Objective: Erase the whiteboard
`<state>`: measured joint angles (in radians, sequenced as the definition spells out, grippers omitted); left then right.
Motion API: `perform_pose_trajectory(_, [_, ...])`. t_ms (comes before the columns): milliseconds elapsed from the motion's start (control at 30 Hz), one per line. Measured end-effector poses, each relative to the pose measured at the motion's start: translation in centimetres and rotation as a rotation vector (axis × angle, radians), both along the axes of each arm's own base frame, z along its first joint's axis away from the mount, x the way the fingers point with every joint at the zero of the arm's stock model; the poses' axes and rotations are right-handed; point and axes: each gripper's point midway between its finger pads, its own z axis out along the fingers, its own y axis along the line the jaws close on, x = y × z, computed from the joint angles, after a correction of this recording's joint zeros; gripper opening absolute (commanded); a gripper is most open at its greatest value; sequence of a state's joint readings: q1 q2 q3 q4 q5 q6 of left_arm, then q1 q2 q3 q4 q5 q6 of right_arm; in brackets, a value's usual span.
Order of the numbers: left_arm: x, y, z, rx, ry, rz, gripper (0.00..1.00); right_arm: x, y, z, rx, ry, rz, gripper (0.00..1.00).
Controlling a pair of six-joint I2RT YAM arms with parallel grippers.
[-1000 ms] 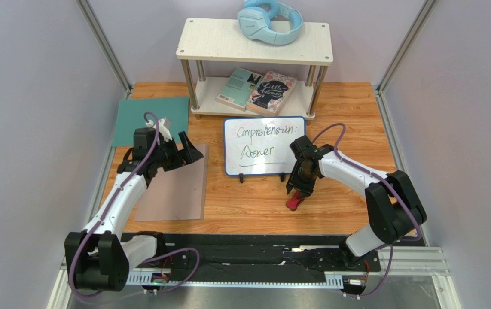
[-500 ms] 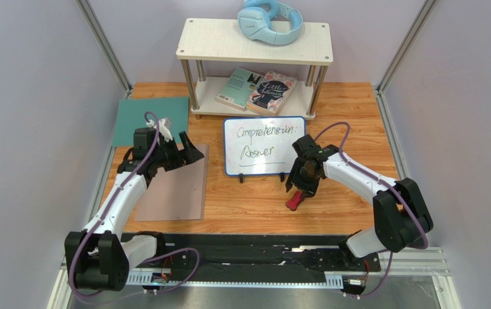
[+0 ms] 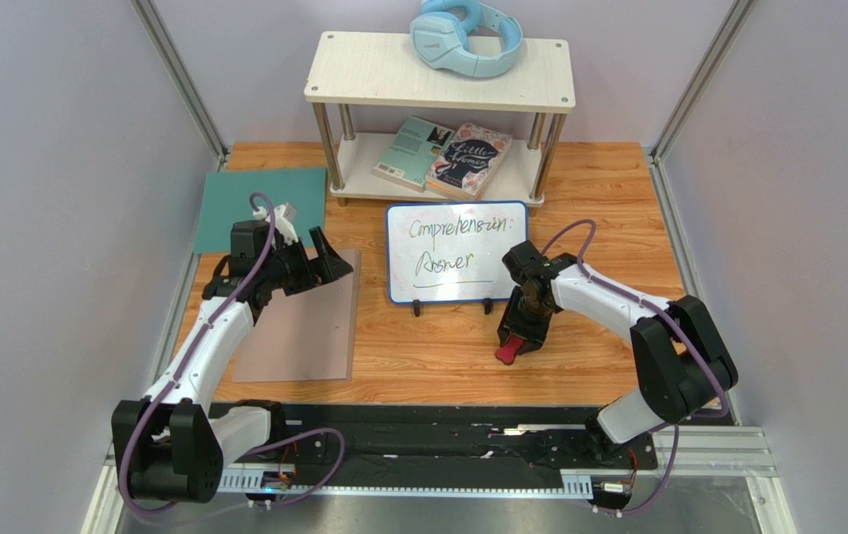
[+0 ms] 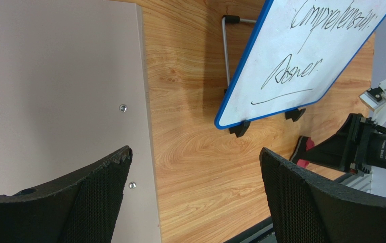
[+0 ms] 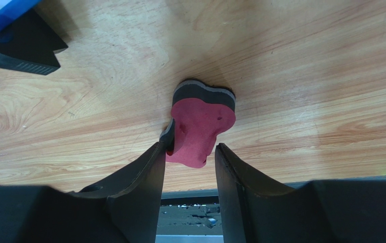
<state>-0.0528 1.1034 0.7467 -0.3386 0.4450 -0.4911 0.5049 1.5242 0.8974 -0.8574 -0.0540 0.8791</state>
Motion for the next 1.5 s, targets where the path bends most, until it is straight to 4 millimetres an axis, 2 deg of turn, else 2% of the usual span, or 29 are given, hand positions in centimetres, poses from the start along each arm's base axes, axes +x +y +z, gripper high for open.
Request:
perform_pose_trajectory(433, [-0.1, -0.3, 0.1, -0.012, 0.0, -0.014, 0.99, 0.3, -0.3, -1.2, -0.035, 0.041, 0.004, 0.33])
perform_pose_trajectory(467, [-0.2, -0.3, 0.1, -0.014, 0.0, -0.016, 0.99, 0.3, -0.3, -1.2, -0.034, 0.045, 0.004, 0.28])
perform_pose_trajectory(500, [-0.2, -0.4, 0.2, -0.016, 0.0, -0.019, 0.99, 0.3, -0.3, -1.2, -0.033, 0.049, 0.003, 0.13])
perform_pose_trajectory(567, [-0.2, -0.5, 0.2, -0.02, -0.003, -0.024, 0.99, 0.3, -0.3, -1.2, -0.026, 0.058, 0.007, 0.0])
perform_pose_trajectory(733, [-0.1, -0.9, 0.7, -0.038, -0.022, -0.05, 0.95, 0.4, -0.3, -1.0, -0.021, 0.071, 0.026, 0.0])
perform_pose_trajectory(933, [0.2, -1.5, 2.0, -0.063, -0.09, -0.086, 0.96, 0.5, -0.2, -0.6, -0.005, 0.039, 0.064, 0.0])
perform_pose_trajectory(1033, [0.8, -1.9, 2.8, -0.08, -0.167, -0.111, 0.96, 1.1, -0.3, 0.7, 0.012, -0.032, 0.098, 0.0])
perform_pose_trajectory(1167, [1.9, -2.5, 2.3, -0.102, -0.225, -0.145, 0.91, 3.4, -0.8, 4.5, 0.0, -0.229, 0.156, 0.0])
perform_pose_trajectory(1267, [3.6, -3.2, 0.8, -0.134, -0.22, -0.175, 0.84, 6.0, -0.5, 7.5, 0.011, -0.405, 0.197, 0.0])
perform_pose_trajectory(1333, [4.7, -3.8, -1.0, -0.163, -0.196, -0.198, 0.83, 7.6, -0.1, 8.9, 0.024, -0.501, 0.232, 0.0])
perform_pose_trajectory(1433, [5.6, -4.7, -3.5, -0.194, -0.15, -0.232, 0.79, 9.7, 0.9, 9.8, 0.033, -0.585, 0.292, 0.0])
perform_pose_trajectory(1500, [6.2, -5.7, -4.3, -0.219, -0.14, -0.265, 0.77, 11.1, 1.8, 9.7, 0.045, -0.593, 0.329, 0.0])
